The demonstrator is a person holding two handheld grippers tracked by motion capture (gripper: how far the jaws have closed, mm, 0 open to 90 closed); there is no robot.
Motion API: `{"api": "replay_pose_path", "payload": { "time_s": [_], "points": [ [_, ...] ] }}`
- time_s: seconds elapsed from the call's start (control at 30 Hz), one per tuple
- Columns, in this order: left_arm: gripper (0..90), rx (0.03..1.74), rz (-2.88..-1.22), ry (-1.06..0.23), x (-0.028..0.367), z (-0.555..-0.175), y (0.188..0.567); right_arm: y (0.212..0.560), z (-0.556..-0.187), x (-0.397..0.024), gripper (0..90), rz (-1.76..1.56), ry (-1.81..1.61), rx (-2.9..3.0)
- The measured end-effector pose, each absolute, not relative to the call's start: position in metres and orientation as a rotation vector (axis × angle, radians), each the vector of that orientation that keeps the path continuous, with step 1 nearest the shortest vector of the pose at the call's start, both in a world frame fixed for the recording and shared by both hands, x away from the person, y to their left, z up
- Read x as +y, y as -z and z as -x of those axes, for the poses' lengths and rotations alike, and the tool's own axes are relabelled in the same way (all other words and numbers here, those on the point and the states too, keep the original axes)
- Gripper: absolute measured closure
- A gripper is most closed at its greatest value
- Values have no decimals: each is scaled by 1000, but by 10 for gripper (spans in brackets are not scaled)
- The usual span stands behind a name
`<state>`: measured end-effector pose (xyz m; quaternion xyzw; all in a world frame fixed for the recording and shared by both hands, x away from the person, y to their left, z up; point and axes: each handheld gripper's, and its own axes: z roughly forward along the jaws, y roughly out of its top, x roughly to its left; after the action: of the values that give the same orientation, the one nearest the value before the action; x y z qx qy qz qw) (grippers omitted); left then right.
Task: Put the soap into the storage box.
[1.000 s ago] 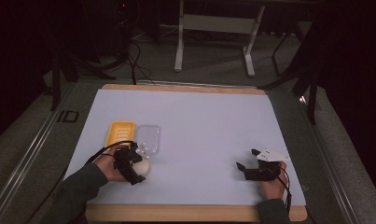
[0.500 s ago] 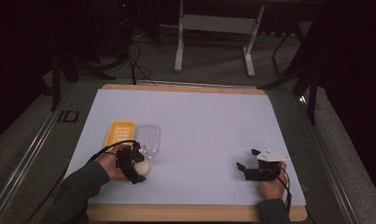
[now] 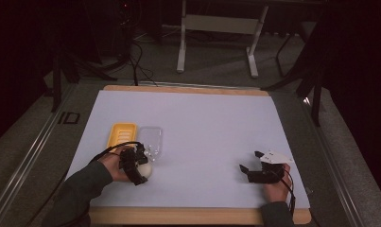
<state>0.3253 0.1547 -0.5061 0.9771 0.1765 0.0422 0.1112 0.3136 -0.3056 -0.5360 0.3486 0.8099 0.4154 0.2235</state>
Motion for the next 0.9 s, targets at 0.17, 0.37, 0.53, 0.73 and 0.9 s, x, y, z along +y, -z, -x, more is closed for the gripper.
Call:
{"api": "replay_pose_path", "payload": {
  "time_s": [0.17,0.37,0.53,0.73,0.9],
  "points": [
    [220,506,-2894,-113,151,-327,506,536,-314,-305,139,-961,-1144,2237],
    [220,495,-2914,-114,148,-328,506,536,-314,-305,139,-963,-1143,2238],
    [221,504,-2915,-97,148,-329,506,536,-314,-305,139,-962,-1141,2239],
    [222,512,-2928,-68,147,-332,506,536,-314,-305,139,-962,-1141,2241],
    [223,509,-2934,-58,146,-333,506,536,-314,-305,140,-963,-1139,2242]
  ]
}}
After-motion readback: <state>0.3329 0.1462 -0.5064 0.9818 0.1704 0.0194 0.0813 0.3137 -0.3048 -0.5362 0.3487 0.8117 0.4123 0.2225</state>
